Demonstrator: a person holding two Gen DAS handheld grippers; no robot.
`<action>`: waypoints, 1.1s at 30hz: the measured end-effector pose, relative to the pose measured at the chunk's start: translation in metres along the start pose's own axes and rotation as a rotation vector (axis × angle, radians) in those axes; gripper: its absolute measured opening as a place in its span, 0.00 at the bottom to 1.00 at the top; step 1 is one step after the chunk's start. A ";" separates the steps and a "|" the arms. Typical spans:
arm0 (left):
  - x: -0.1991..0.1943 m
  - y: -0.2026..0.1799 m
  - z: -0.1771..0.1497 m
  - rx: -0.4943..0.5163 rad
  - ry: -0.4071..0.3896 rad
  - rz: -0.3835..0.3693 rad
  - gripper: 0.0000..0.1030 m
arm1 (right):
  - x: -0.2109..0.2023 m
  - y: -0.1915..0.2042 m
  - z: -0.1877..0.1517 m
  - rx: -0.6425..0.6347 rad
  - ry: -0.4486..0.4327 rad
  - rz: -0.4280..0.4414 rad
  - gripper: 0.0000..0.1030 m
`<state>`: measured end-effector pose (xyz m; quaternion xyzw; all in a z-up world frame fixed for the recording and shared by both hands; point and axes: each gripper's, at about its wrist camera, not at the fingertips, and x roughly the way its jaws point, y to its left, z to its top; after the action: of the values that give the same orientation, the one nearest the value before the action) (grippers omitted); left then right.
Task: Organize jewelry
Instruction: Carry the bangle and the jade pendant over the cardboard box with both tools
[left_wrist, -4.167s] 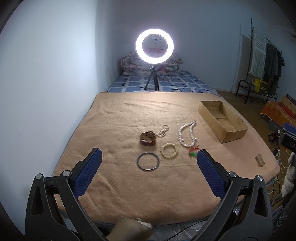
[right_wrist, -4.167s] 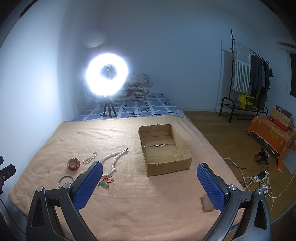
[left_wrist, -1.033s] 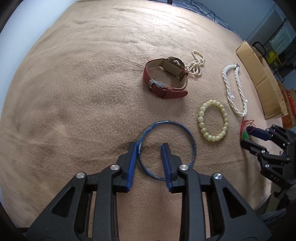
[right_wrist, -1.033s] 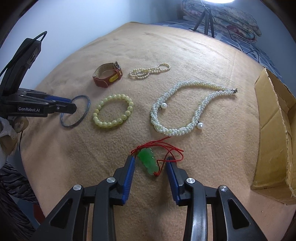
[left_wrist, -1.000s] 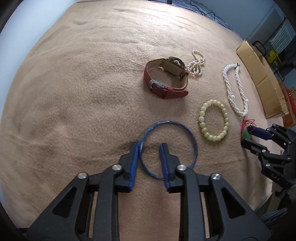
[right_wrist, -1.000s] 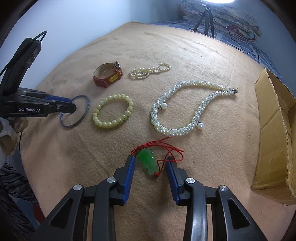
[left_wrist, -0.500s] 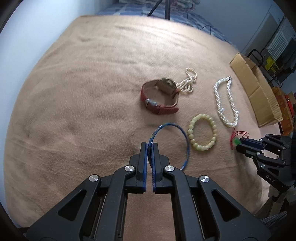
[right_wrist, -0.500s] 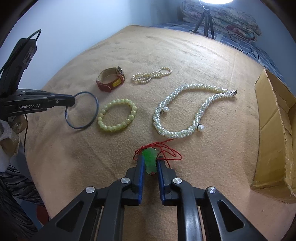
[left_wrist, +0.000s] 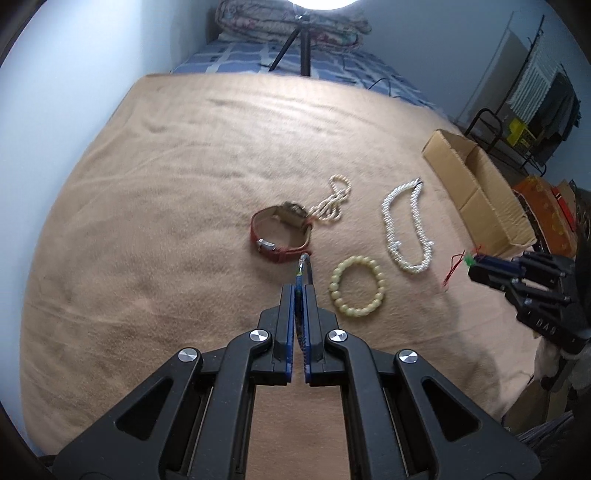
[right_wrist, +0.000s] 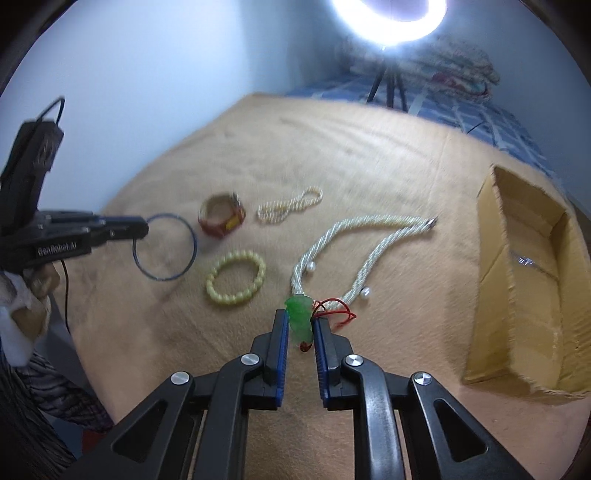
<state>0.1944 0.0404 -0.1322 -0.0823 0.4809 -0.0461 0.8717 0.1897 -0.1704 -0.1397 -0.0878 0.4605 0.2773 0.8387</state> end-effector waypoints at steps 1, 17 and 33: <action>-0.003 -0.003 0.000 0.004 -0.005 -0.006 0.01 | -0.005 -0.001 0.002 0.003 -0.015 0.001 0.11; -0.035 -0.069 0.039 0.135 -0.110 -0.104 0.01 | -0.078 -0.046 0.016 0.059 -0.158 -0.086 0.11; 0.008 -0.206 0.123 0.263 -0.145 -0.275 0.01 | -0.114 -0.147 -0.002 0.169 -0.190 -0.248 0.11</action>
<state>0.3024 -0.1508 -0.0357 -0.0359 0.3909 -0.2210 0.8928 0.2202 -0.3369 -0.0635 -0.0463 0.3864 0.1392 0.9106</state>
